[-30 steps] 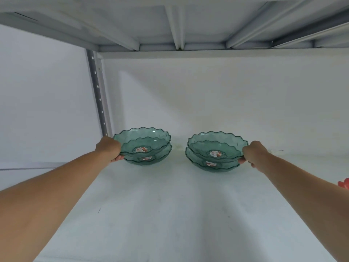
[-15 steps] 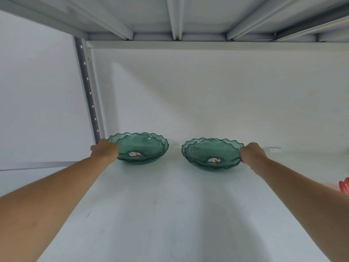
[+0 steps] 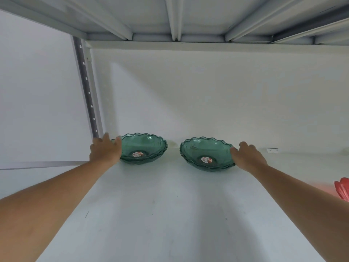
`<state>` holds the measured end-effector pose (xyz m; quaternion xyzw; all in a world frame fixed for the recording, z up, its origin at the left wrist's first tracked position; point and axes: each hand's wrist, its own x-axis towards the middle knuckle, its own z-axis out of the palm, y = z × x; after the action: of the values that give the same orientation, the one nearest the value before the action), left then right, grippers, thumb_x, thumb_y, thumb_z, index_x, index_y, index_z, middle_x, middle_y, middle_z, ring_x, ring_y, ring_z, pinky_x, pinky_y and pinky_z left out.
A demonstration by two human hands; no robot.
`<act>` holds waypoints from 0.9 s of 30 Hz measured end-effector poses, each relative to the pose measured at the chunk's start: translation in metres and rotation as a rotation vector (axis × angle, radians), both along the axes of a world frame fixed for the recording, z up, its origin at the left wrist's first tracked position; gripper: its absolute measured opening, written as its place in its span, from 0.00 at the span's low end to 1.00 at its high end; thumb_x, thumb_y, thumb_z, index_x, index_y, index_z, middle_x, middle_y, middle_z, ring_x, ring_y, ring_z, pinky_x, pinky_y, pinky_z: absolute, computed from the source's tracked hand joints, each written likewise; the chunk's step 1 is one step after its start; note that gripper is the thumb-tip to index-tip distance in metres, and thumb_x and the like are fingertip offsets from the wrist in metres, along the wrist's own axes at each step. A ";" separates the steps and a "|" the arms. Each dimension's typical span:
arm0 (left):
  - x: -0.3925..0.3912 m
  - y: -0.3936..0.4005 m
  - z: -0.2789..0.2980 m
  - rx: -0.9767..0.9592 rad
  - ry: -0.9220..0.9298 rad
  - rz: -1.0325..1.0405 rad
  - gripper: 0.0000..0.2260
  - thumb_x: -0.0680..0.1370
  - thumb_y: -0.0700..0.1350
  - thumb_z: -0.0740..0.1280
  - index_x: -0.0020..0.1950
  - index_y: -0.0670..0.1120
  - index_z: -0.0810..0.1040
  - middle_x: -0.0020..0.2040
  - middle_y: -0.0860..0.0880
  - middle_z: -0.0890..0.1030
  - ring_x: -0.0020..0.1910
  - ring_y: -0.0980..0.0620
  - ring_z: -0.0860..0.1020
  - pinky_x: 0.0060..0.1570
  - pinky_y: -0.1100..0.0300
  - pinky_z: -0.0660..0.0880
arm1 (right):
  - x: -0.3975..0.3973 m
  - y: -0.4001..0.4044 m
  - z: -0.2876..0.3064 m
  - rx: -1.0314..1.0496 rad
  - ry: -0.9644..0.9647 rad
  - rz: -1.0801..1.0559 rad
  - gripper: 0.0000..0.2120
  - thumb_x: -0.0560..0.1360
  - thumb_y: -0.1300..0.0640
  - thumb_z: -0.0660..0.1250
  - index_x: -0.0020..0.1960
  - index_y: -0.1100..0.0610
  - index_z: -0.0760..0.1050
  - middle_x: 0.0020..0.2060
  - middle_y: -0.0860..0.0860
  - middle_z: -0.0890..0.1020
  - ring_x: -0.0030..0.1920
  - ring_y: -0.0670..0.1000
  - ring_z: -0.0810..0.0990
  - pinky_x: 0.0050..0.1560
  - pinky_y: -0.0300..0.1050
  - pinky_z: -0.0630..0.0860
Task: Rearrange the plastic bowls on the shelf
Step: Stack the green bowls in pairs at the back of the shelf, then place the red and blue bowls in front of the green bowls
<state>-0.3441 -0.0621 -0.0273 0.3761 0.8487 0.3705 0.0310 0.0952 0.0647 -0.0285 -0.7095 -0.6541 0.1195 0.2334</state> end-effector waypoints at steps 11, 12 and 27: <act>0.077 -0.011 0.041 0.033 0.378 -0.452 0.36 0.83 0.70 0.50 0.87 0.54 0.58 0.87 0.51 0.59 0.86 0.48 0.55 0.83 0.49 0.52 | -0.015 -0.045 0.035 0.110 -0.201 0.204 0.35 0.77 0.31 0.49 0.82 0.42 0.58 0.77 0.51 0.68 0.76 0.58 0.65 0.66 0.61 0.69; 0.086 -0.010 0.040 0.042 0.365 -0.466 0.36 0.83 0.70 0.50 0.87 0.55 0.59 0.87 0.52 0.60 0.85 0.49 0.55 0.83 0.50 0.52 | -0.010 -0.048 0.035 0.105 -0.206 0.196 0.36 0.76 0.31 0.49 0.81 0.42 0.59 0.77 0.51 0.68 0.76 0.58 0.65 0.66 0.61 0.69; 0.290 -0.015 0.048 0.002 0.291 -0.670 0.37 0.79 0.73 0.49 0.84 0.59 0.64 0.84 0.55 0.66 0.81 0.49 0.66 0.77 0.47 0.65 | 0.161 -0.117 0.043 0.105 -0.234 0.123 0.34 0.78 0.31 0.51 0.81 0.44 0.63 0.76 0.50 0.70 0.75 0.57 0.69 0.69 0.57 0.71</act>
<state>-0.0539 -0.0771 0.0212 0.6823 0.6734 0.2833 0.0291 0.2563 -0.0518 0.0146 -0.6640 -0.7243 0.0155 0.1848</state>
